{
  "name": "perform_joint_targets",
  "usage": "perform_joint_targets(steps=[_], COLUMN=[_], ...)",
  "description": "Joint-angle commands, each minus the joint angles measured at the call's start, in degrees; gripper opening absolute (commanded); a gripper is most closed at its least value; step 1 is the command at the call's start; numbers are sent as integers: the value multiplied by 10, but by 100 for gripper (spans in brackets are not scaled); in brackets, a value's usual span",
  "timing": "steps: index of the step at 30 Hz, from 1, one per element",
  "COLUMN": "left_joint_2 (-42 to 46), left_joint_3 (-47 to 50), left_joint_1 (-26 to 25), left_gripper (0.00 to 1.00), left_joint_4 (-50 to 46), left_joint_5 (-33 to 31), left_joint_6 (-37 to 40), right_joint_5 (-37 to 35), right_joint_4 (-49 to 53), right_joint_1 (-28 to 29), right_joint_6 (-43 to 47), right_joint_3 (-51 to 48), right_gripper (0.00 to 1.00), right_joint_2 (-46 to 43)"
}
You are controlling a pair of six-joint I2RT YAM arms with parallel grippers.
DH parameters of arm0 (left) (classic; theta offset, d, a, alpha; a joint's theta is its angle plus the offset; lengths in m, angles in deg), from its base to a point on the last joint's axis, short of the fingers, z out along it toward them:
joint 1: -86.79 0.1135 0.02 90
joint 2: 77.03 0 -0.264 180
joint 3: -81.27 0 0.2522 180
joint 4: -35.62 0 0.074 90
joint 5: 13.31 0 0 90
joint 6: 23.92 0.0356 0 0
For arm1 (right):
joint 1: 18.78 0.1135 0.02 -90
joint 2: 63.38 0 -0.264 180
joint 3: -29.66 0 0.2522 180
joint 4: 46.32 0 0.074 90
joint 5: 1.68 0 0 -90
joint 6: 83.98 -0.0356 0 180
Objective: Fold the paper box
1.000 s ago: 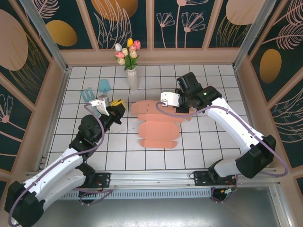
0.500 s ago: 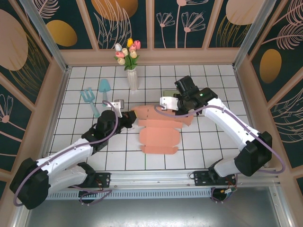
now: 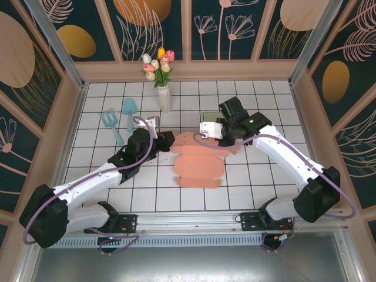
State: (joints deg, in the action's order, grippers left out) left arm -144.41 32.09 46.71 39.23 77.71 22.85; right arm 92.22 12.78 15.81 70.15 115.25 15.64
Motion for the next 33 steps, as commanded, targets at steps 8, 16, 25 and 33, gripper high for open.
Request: perform_joint_targets(steps=[8,16,25,33], left_joint_2=[-31,-69,80,112], left_joint_3=[-45,-62,-19,45], left_joint_1=[-46,-55,-57,-110], left_gripper=[11,11,11,15], left_joint_4=[40,38,-105,-124], left_joint_5=[33,16,-137,-150], left_joint_6=[-18,-16,-1,0], right_joint_5=[33,36,-26,-11], right_joint_4=[-31,-28,-62,-62], right_joint_1=[11,24,9,-10], right_joint_6=[-51,-62,-64,-94], right_joint_3=[23,30,-6,6], right_gripper=[0,0,0,0], right_joint_2=[24,33,24,53])
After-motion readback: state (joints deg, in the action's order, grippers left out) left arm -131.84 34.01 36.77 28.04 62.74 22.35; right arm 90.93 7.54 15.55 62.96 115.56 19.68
